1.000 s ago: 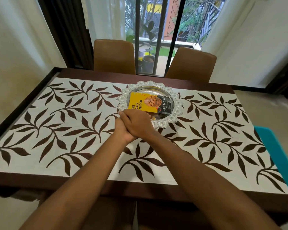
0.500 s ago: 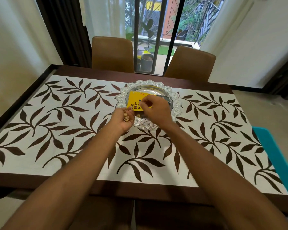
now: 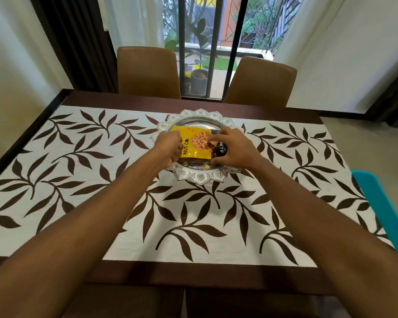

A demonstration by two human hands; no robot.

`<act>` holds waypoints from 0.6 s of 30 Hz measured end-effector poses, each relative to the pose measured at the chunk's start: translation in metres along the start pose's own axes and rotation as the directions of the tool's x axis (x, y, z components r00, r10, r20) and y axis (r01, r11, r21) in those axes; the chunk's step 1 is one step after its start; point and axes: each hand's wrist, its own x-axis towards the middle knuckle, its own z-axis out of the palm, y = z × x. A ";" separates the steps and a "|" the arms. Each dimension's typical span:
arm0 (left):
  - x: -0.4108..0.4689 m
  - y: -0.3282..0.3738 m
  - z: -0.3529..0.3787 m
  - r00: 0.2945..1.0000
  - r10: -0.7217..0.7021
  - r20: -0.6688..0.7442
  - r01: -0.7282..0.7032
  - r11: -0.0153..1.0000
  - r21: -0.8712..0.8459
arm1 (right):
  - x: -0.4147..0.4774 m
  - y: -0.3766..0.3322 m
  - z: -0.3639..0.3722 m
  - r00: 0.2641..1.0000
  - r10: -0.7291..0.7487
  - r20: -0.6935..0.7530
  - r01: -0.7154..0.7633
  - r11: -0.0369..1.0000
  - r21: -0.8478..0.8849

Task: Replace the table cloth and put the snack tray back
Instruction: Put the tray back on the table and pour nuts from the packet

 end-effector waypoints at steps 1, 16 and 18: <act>0.005 0.000 0.002 0.999 0.037 -0.012 -0.036 0.998 0.049 | 0.001 0.001 0.001 0.999 -0.039 -0.014 0.038 0.999 -0.032; 0.038 -0.013 0.003 0.838 0.535 0.105 -0.394 0.463 0.794 | -0.006 -0.001 -0.006 0.990 0.131 0.047 -0.136 0.981 0.135; 0.039 -0.017 0.000 0.848 0.521 0.098 -0.395 0.498 0.772 | -0.011 -0.008 -0.001 0.991 0.087 0.101 -0.090 0.996 0.022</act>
